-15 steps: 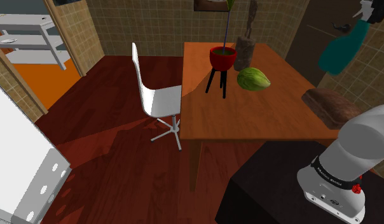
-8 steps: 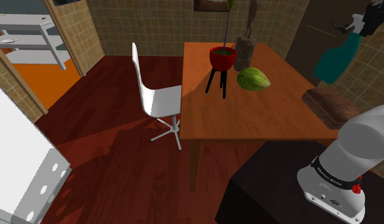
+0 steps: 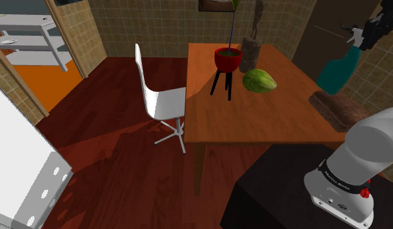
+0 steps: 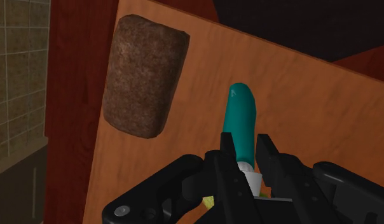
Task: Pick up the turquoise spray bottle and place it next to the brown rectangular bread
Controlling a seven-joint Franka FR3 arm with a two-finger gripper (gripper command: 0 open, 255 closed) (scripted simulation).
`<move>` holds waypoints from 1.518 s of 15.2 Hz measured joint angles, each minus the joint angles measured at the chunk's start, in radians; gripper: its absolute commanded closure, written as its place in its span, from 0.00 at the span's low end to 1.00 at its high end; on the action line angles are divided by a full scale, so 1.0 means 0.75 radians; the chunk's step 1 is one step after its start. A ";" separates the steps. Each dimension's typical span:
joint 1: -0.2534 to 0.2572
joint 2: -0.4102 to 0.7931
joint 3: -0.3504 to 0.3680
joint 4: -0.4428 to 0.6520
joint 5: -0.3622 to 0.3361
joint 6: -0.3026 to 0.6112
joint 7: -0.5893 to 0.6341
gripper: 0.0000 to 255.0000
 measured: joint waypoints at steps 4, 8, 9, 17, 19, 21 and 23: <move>-0.008 -0.027 -0.019 -0.082 -0.017 0.056 0.005 1.00; -0.015 -0.053 -0.037 -0.170 -0.035 0.118 0.015 1.00; -0.017 -0.061 -0.038 -0.190 -0.038 0.129 0.018 1.00; -0.037 -0.106 -0.075 -0.347 -0.077 0.241 0.035 1.00; -0.043 -0.116 -0.088 -0.383 -0.089 0.267 0.036 1.00; -0.051 -0.124 -0.103 -0.423 -0.104 0.299 0.037 1.00; -0.056 -0.134 -0.110 -0.457 -0.113 0.322 0.042 1.00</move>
